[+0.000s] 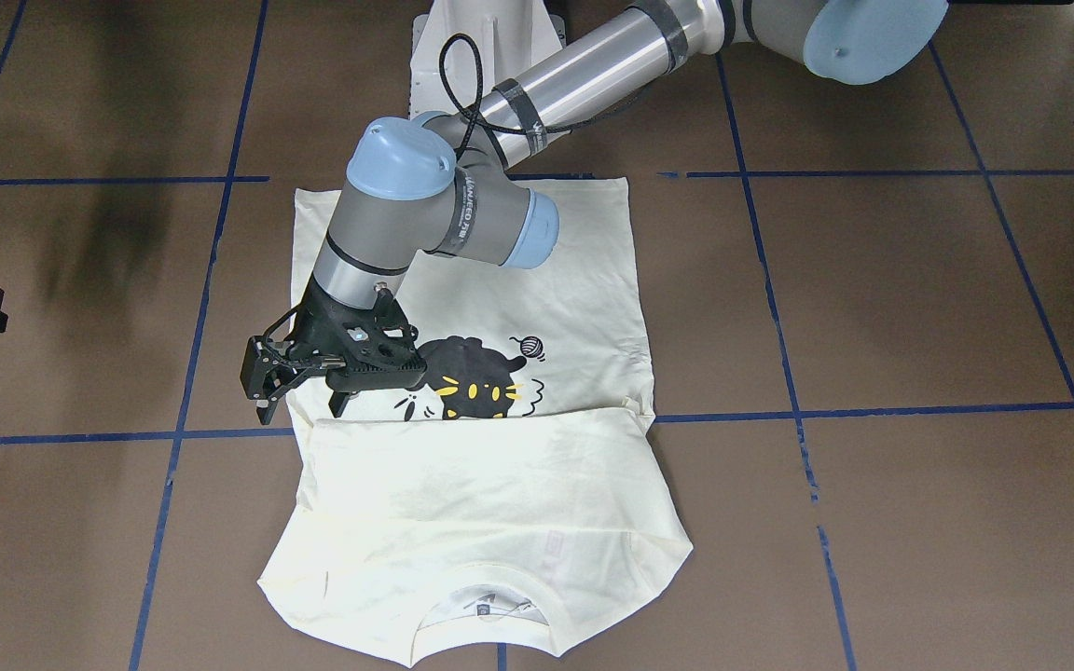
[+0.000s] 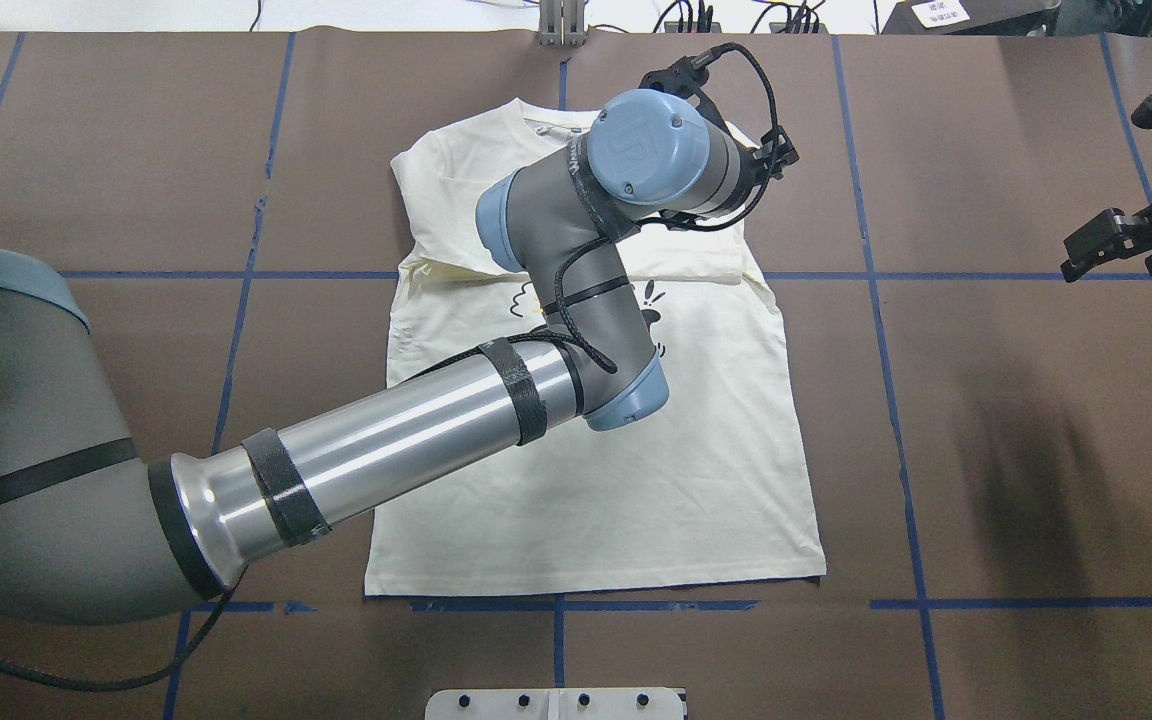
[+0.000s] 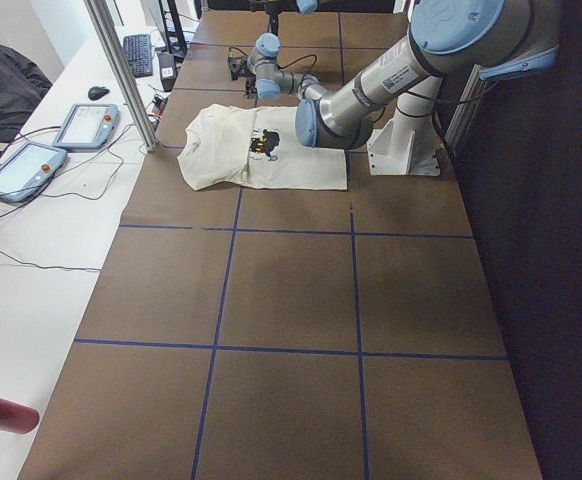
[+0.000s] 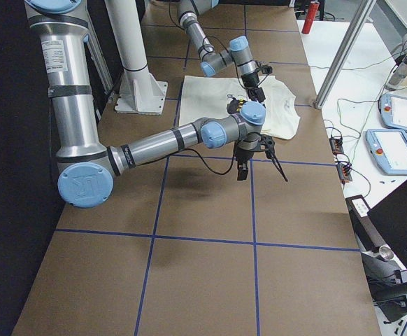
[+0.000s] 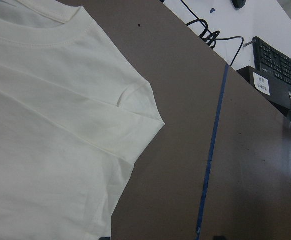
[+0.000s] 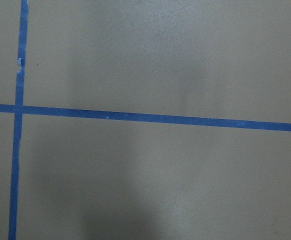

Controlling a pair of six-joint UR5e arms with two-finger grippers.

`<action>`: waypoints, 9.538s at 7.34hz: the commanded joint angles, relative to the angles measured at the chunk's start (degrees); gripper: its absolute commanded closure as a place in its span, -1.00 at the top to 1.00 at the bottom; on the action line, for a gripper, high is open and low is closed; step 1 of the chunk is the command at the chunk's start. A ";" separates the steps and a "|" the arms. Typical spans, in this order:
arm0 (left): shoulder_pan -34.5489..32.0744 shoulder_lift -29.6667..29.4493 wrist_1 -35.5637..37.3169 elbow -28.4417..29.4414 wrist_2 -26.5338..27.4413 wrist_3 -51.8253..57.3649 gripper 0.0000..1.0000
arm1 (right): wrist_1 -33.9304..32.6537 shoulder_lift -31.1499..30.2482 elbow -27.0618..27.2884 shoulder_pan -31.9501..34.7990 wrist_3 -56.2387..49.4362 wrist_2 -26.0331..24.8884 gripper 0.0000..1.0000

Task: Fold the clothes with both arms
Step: 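Release the sleeve and move both grippers to the shirt hem corners, then grasp both hem corners nearest the robot with both grippers, then lift the hem with both grippers and fold it toward the collar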

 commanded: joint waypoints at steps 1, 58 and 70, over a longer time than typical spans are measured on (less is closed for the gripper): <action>-0.11 9.51 9.12 -13.70 -4.30 1.40 1.00 | 4.25 -0.32 3.06 -2.95 8.23 0.75 1.00; 21.93 60.37 49.68 -90.14 -3.62 4.72 -1.00 | 25.82 -12.70 26.68 -46.73 63.30 -17.11 -1.00; 8.88 60.81 56.74 -94.15 -3.99 14.47 -1.00 | 30.65 -6.16 23.93 -35.26 60.32 -19.91 -1.00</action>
